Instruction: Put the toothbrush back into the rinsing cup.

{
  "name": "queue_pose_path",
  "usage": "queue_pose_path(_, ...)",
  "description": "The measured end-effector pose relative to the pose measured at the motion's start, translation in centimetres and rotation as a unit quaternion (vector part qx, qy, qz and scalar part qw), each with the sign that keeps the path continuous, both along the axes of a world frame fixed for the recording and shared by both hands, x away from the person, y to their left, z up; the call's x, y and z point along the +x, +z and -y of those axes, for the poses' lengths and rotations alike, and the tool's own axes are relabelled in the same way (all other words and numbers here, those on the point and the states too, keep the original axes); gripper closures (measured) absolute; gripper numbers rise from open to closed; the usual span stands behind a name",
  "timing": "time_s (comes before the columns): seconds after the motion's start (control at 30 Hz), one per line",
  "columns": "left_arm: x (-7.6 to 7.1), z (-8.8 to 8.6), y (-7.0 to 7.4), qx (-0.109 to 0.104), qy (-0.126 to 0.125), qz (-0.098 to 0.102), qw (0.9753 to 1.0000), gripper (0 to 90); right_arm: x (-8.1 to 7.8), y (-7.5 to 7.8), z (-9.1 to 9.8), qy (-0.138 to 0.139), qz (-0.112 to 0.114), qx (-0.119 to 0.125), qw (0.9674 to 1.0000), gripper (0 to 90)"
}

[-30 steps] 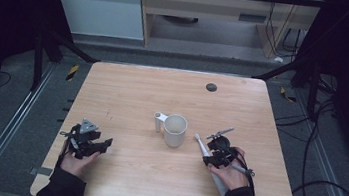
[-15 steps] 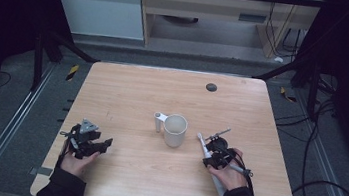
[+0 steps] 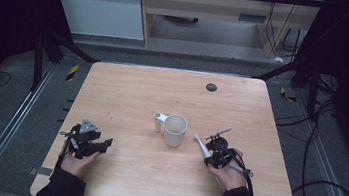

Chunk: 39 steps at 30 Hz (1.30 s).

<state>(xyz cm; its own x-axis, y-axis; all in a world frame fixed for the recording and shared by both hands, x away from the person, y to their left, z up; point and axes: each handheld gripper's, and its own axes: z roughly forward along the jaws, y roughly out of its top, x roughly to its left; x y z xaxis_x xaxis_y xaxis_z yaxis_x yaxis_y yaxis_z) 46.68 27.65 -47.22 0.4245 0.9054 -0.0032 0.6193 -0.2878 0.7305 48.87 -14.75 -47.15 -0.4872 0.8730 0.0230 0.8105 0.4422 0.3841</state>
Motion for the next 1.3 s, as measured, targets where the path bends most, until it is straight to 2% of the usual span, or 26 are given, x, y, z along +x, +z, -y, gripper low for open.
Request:
queue_pose_path(0.13, 0.0, 0.0, 0.0, 0.0, 0.0, 0.0, 1.0, 43.9, -0.1, 0.3, 0.1, 0.003, 0.004, 0.002, 1.0, 67.3)
queue_pose_path(0.4, 0.0, 0.0, 0.0, 0.0, 0.0, 0.0, 1.0, 44.0, -0.4, 1.6, 0.8, -0.009, 0.024, 0.029, 0.9993, 67.5)
queue_pose_path(0.53, 0.0, 0.0, 0.0, -0.001, 0.0, 0.0, 1.0, 44.0, -0.7, 2.4, 1.4, -0.012, 0.048, 0.042, 0.9979, 67.6)
queue_pose_path(0.63, 0.0, 0.0, 0.0, 0.0, 0.0, 0.0, 1.0, 44.0, -0.8, 2.8, 1.5, -0.012, 0.055, 0.044, 0.9975, 67.7)
queue_pose_path(0.83, 0.0, 0.0, 0.0, -0.001, 0.0, 0.0, 1.0, 44.0, -1.1, 3.8, 2.1, -0.02, 0.073, 0.068, 0.9948, 67.7)
queue_pose_path(0.9, 0.0, 0.0, 0.0, 0.0, 0.0, 0.001, 1.0, 44.0, -1.3, 4.3, 2.3, -0.024, 0.087, 0.077, 0.9929, 67.6)
queue_pose_path(0.97, 0.0, 0.0, 0.0, 0.0, 0.0, 0.0, 1.0, 44.0, -1.5, 4.8, 2.6, -0.032, 0.109, 0.096, 0.9888, 67.7)
queue_pose_path(1.0, 0.0, 0.0, 0.0, 0.0, 0.001, 0.0, 1.0, 44.0, -1.5, 4.8, 2.6, -0.032, 0.109, 0.096, 0.9888, 67.7)
queue_pose_path(1.03, 0.0, 0.0, 0.0, 0.0, 0.0, 0.0, 1.0, 44.0, -1.7, 5.2, 2.8, -0.041, 0.126, 0.109, 0.9851, 67.6)
queue_pose_path(1.07, 0.0, 0.0, 0.0, 0.0, 0.001, 0.001, 1.0, 44.0, -1.7, 5.2, 2.8, -0.041, 0.126, 0.109, 0.9851, 67.6)
queue_pose_path(1.1, 0.0, 0.0, 0.0, 0.0, 0.001, 0.001, 1.0, 44.0, -1.8, 5.5, 3.0, -0.046, 0.145, 0.117, 0.9815, 67.6)
queue_pose_path(1.13, 0.0, 0.0, 0.0, 0.0, 0.001, 0.001, 1.0, 44.0, -1.9, 5.6, 3.1, -0.048, 0.152, 0.121, 0.9797, 67.6)
queue_pose_path(1.17, 0.0, 0.0, 0.0, 0.0, 0.001, 0.001, 1.0, 44.0, -1.9, 5.6, 3.1, -0.048, 0.152, 0.121, 0.9797, 67.6)
queue_pose_path(1.2, 0.0, 0.0, 0.0, 0.0, 0.001, 0.001, 1.0, 44.0, -2.0, 6.0, 3.3, -0.052, 0.165, 0.129, 0.9763, 67.7)
queue_pose_path(1.3, 0.0, 0.0, 0.0, 0.001, 0.002, 0.001, 1.0, 44.0, -2.0, 6.5, 3.5, -0.055, 0.181, 0.139, 0.9721, 67.6)
